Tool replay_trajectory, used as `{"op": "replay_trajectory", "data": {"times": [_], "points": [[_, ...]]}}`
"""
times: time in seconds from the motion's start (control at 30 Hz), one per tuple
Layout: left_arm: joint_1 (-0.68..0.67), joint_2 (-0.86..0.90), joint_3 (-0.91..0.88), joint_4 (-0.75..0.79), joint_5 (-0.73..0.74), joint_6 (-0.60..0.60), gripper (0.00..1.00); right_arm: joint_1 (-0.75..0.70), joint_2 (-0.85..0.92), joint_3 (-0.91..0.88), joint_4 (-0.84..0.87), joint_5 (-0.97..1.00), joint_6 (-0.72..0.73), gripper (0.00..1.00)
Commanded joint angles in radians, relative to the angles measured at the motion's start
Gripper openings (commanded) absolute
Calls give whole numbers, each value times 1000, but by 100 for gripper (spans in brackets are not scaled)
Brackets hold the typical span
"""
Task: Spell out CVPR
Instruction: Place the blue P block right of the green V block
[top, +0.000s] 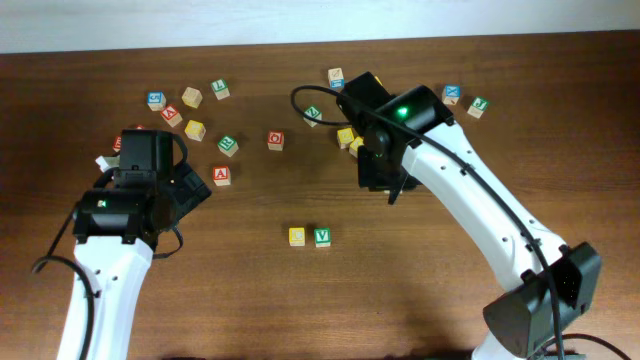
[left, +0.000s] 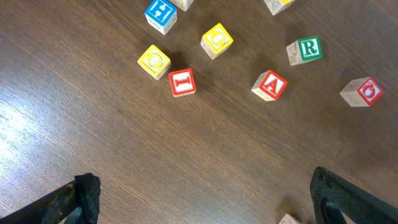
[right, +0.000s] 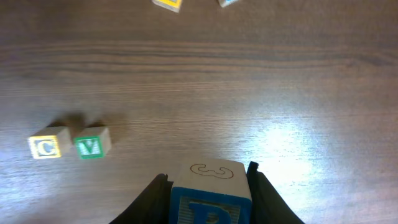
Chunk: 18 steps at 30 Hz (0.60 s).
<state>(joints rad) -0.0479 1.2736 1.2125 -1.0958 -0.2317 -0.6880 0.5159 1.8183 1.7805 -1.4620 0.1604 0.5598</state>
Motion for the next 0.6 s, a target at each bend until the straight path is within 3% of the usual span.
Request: {"op": "replay_trajectory", "data": {"times": [0.0, 0.33, 0.57], "points": [[5, 0, 2, 2, 4, 12, 99, -39, -10, -65, 14, -25, -7, 28], [5, 0, 2, 2, 3, 12, 99, -46, -10, -374, 237, -153, -59, 27], [5, 0, 2, 2, 3, 12, 99, -46, -10, -451, 307, -235, -86, 27]]}}
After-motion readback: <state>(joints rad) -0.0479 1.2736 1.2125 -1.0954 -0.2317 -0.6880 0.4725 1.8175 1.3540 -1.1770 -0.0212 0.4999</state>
